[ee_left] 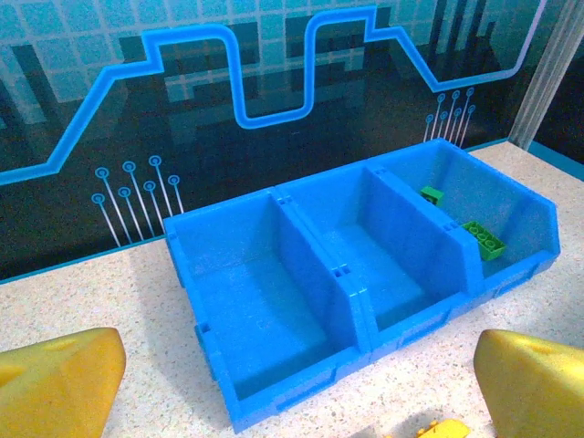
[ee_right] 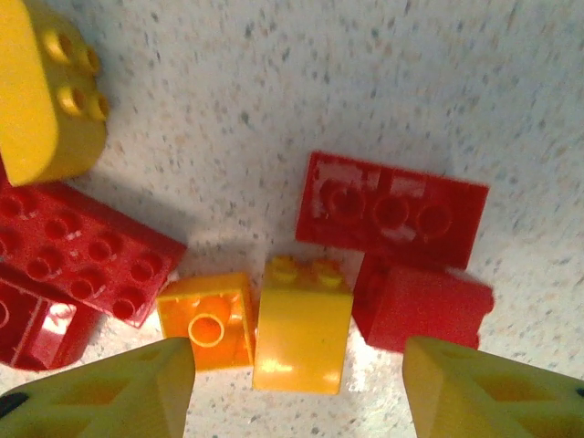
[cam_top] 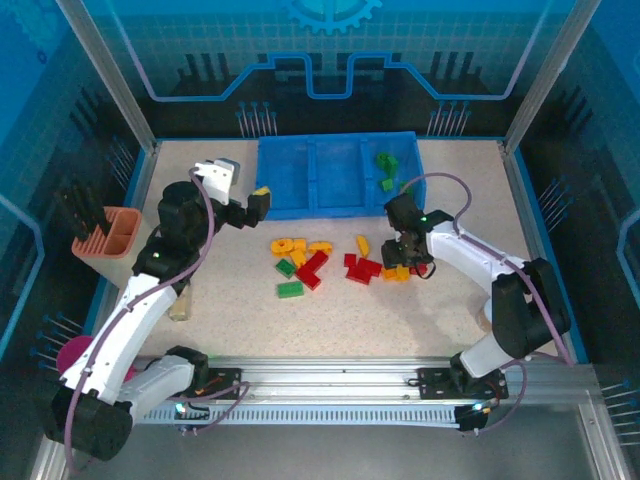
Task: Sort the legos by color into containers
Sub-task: Pick up the lego from the middle-right of the table.
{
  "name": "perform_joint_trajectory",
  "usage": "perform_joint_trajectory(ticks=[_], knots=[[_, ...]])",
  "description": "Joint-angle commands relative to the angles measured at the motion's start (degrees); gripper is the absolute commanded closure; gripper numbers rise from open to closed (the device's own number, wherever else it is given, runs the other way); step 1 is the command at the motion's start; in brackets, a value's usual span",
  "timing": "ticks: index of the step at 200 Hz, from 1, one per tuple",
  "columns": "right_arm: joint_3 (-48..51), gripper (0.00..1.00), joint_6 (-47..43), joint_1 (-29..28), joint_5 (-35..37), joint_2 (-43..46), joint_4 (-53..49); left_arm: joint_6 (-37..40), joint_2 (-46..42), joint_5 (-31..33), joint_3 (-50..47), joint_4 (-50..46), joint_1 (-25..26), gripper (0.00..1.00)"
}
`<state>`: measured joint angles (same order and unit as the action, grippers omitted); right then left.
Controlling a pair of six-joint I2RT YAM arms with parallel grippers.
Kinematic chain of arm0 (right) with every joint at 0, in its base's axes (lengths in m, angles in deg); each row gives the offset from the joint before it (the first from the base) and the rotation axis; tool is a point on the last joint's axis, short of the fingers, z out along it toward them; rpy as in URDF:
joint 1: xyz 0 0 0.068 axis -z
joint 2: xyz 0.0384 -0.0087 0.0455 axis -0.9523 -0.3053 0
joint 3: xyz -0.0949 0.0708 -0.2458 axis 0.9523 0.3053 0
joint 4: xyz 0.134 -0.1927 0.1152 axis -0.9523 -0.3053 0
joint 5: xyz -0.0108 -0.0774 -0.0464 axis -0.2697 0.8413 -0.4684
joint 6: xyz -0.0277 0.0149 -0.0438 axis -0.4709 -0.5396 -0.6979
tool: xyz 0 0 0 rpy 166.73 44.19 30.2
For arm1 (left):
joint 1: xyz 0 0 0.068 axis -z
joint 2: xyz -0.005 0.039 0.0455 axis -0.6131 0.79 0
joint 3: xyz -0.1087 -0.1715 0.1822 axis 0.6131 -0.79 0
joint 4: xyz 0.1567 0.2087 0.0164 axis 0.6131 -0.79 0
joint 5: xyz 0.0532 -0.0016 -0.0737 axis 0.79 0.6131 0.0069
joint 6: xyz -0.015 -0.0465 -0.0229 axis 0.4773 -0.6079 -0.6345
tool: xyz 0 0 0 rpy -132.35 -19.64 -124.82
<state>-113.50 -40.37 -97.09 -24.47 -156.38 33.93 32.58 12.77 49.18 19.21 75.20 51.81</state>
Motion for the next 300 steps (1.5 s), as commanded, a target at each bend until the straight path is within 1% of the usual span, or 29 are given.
perform_joint_trajectory(ticks=[1,40,58,91,145,170,245,300], knots=[[1.62,0.37,4.1,-0.88,-2.9,0.75,-0.19,0.37,0.48,-2.16,0.64,0.51,0.06,0.01],[2.49,0.39,3.84,-0.56,-2.08,-1.31,0.83,0.48,0.42,-2.13,-0.24,1.3,0.05,0.01],[3.04,0.4,3.58,-0.31,-2.09,-2.06,2.5,1.34,1.11,-2.95,0.83,-1.05,0.06,0.01],[2.39,0.47,2.84,0.5,-1.37,-4.62,3.66,1.89,1.87,-3.13,1.85,-3.17,0.06,0.02],[1.99,0.5,2.37,1.58,0.25,-7.21,4.21,2.11,2.02,-3.52,2.11,-3.72,0.15,0.02],[1.81,0.52,2.17,2.01,-0.07,-8.26,4.2,1.97,2.53,-3.91,2.11,-3.77,0.15,0.02],[-1.43,0.54,1.51,2.26,-0.4,-12.72,1.19,2.33,2.73,-4.37,1.94,-3.9,0.19,0.01],[-2.29,0.47,1.49,2.19,-0.26,-13.4,-0.18,2.69,2.64,-4.47,1.76,-3.82,0.15,0.01]])
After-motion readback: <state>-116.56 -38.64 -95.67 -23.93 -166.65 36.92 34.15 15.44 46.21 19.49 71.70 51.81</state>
